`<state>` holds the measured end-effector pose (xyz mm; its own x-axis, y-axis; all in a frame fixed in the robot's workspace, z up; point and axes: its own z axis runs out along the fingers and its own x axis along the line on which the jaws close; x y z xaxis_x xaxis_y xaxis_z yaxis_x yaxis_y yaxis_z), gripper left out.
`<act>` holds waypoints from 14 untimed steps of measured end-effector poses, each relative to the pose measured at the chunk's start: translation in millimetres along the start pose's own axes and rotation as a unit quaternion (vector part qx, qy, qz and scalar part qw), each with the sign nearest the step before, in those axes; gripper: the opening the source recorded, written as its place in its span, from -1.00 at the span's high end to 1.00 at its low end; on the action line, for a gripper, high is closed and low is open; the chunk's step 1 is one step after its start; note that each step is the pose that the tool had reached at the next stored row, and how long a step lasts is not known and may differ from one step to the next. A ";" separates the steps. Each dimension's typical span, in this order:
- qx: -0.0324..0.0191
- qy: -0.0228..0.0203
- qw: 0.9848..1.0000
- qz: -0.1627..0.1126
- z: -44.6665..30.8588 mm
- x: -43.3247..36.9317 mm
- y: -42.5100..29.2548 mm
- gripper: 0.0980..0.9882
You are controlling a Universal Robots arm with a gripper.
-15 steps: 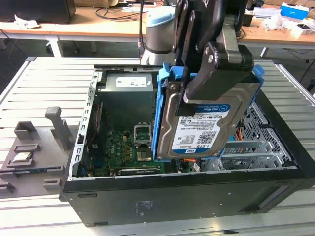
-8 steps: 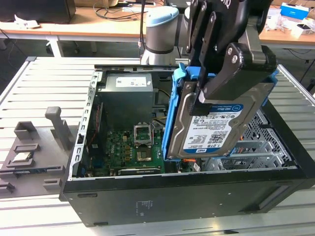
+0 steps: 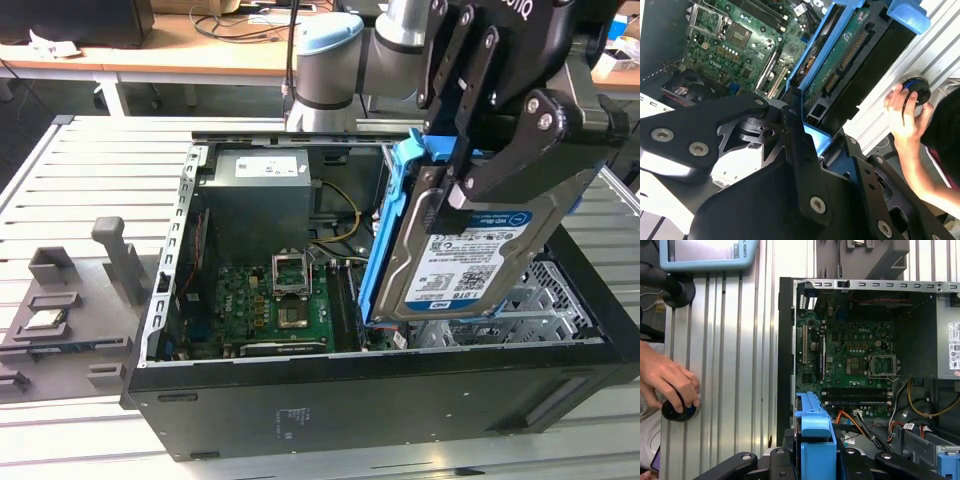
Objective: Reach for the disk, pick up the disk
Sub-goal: 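Pick up the disk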
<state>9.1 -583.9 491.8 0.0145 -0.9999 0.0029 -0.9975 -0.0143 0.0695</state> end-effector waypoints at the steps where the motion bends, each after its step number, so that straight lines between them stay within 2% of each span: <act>1: 0.000 0.000 1.000 0.000 -0.2 0.0 -2.1 0.39; 9: 0.000 0.000 1.000 0.000 -1.4 0.3 -20.0 0.39; 14: 0.000 0.000 1.000 0.000 -2.0 0.4 -28.8 0.39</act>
<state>37.9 -583.9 491.8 0.0145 -0.9999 0.0028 -0.9975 -0.0142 0.0695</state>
